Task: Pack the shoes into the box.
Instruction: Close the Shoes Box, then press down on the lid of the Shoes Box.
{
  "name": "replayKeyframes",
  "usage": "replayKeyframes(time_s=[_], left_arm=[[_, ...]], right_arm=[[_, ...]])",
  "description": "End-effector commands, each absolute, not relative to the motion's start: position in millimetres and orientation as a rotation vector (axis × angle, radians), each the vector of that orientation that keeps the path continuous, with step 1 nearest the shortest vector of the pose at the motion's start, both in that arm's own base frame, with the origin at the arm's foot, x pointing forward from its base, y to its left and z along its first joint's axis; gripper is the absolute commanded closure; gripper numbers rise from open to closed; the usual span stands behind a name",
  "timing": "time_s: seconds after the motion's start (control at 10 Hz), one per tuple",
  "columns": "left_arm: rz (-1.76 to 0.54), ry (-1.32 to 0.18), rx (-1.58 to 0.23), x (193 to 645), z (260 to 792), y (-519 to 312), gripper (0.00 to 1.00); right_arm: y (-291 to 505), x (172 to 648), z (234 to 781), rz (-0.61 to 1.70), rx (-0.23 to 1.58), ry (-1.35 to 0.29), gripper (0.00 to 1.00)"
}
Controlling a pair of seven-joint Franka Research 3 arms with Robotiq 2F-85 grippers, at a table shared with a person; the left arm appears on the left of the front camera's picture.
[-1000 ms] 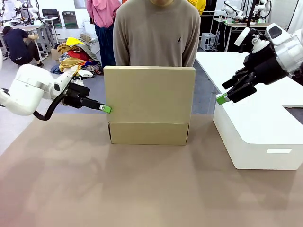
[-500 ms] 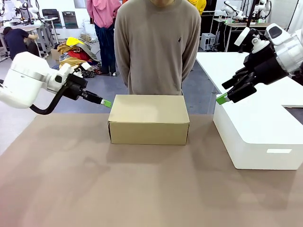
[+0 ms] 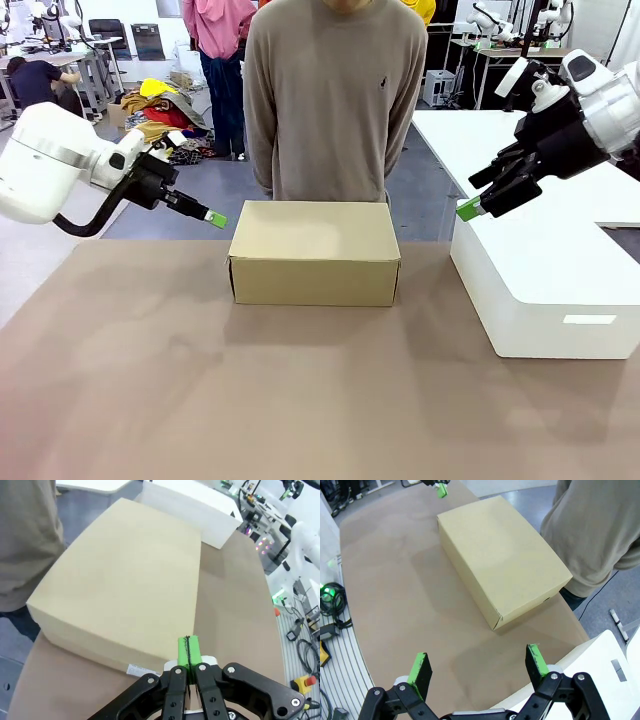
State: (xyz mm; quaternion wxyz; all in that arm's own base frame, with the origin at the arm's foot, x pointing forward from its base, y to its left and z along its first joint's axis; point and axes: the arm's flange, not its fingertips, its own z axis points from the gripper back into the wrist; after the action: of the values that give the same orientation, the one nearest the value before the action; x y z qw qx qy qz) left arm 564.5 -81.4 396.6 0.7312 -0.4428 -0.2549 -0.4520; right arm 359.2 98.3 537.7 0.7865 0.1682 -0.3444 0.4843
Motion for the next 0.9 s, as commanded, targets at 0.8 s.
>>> replayKeyframes(time_s=[0.8], left_arm=[[-0.996,-0.596,-0.981,566.0,394.7,-83.8,1.0]], right_arm=[[98.0,362.1,536.7,1.057,0.383,-0.759,0.0]])
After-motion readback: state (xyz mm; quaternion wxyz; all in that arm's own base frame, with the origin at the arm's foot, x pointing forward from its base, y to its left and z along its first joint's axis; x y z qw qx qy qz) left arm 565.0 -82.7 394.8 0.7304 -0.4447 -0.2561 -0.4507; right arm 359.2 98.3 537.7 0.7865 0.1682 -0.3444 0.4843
